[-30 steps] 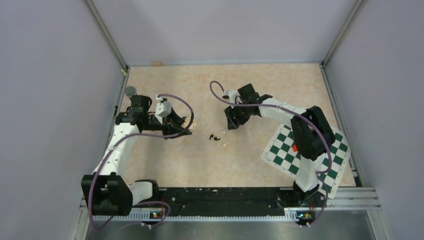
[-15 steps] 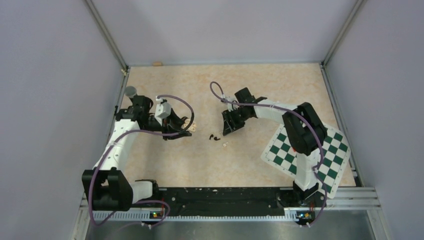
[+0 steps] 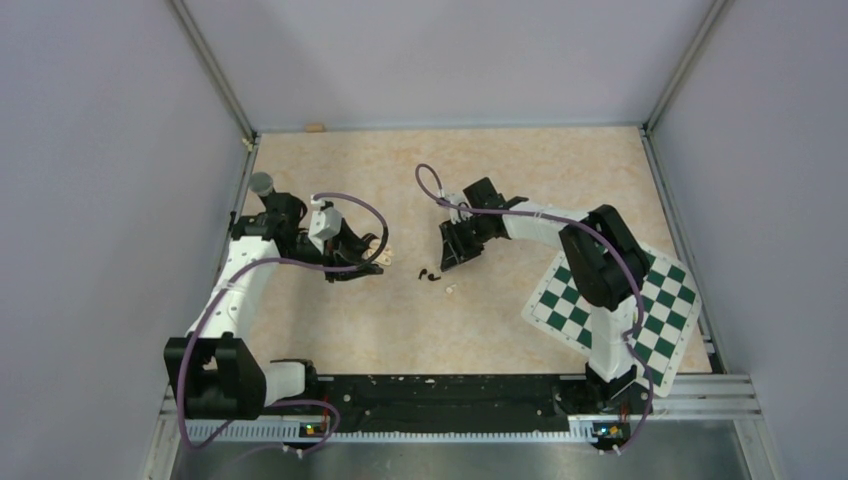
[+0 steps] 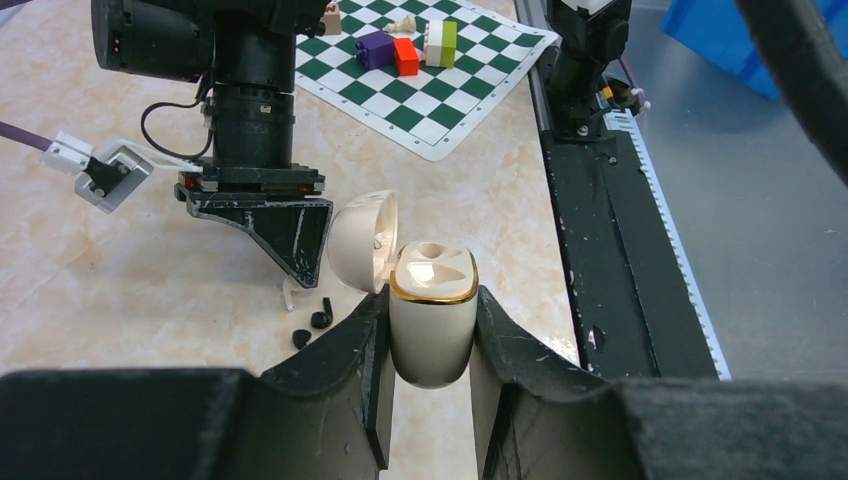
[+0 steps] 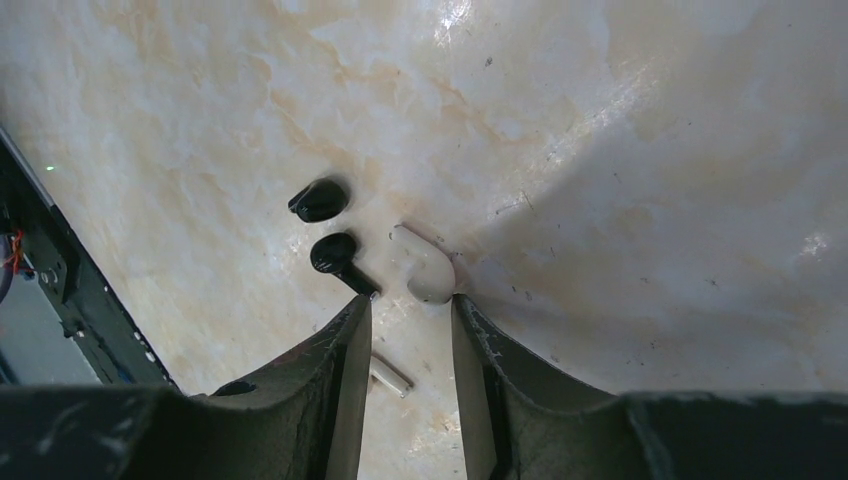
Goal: Insert the wireless bluetooth earbuds into the charging case
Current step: Pick up the left earbud from the center of the board.
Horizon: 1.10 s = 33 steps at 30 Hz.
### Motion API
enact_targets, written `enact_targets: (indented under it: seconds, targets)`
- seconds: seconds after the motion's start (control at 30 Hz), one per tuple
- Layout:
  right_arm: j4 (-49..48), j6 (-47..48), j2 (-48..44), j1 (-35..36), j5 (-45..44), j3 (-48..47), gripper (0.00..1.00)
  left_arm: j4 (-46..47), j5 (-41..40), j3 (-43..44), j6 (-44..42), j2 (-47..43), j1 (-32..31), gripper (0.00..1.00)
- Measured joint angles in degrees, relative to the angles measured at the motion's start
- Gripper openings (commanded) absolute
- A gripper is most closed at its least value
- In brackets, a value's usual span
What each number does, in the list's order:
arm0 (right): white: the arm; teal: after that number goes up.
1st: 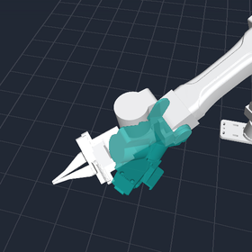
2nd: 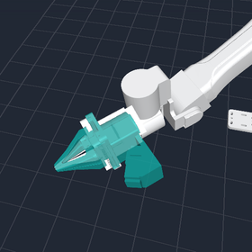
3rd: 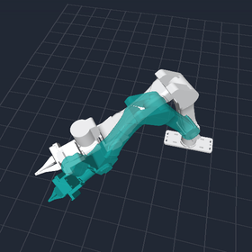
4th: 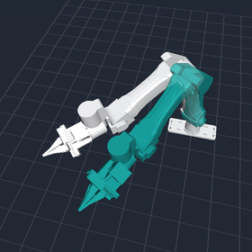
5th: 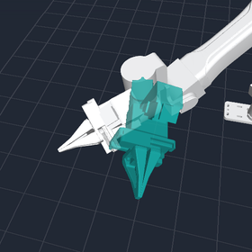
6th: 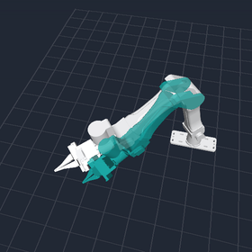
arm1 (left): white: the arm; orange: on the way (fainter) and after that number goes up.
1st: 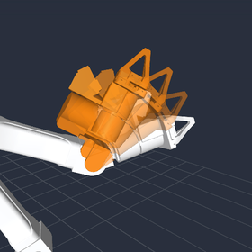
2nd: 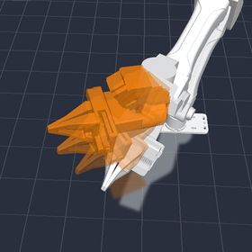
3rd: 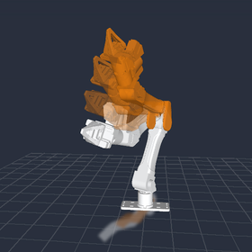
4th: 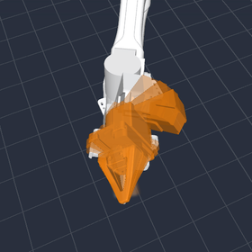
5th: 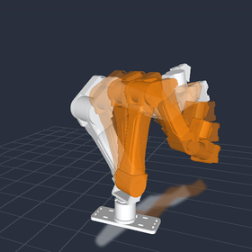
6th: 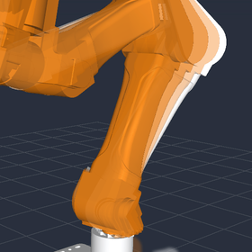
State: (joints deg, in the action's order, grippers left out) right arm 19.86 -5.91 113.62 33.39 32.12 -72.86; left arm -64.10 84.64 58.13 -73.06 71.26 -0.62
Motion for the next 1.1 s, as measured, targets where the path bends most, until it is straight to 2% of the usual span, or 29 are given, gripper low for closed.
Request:
enact_targets:
  seconds: [0.33, 0.57, 0.7, 0.77, 0.83, 1.1]
  targets:
    - [-0.7, -1.8, 0.1, 0.5, -1.6, -0.1, 0.37, -3.3, 0.3, 0.6, -4.0, 0.7, 0.0, 0.0]
    - [-1.6, -2.3, 0.3, 1.0, -2.9, -0.4, 0.36, -9.0, 1.1, 2.1, -10.5, 2.4, 0.0, 0.0]
    - [-1.9, -2.3, 0.5, 1.6, -4.3, -0.7, 0.3, -14.3, 1.6, 3.3, -16.7, 4.2, 0.0, 0.0]
    - [-2.3, -2.2, 0.5, 1.9, -5.4, -0.8, 0.2, -18.0, 1.8, 4.0, -20.8, 5.5, 0.0, 0.0]
    - [-2.5, -1.8, 0.5, 2.2, -6.6, -0.8, 0.15, -20.3, 1.8, 4.6, -23.5, 6.5, 0.0, 0.0]
    - [-2.5, -0.7, -0.2, 2.5, -8.7, -0.7, 0.13, -23.8, 2.1, 5.5, -27.7, 7.3, 0.0, 0.0]
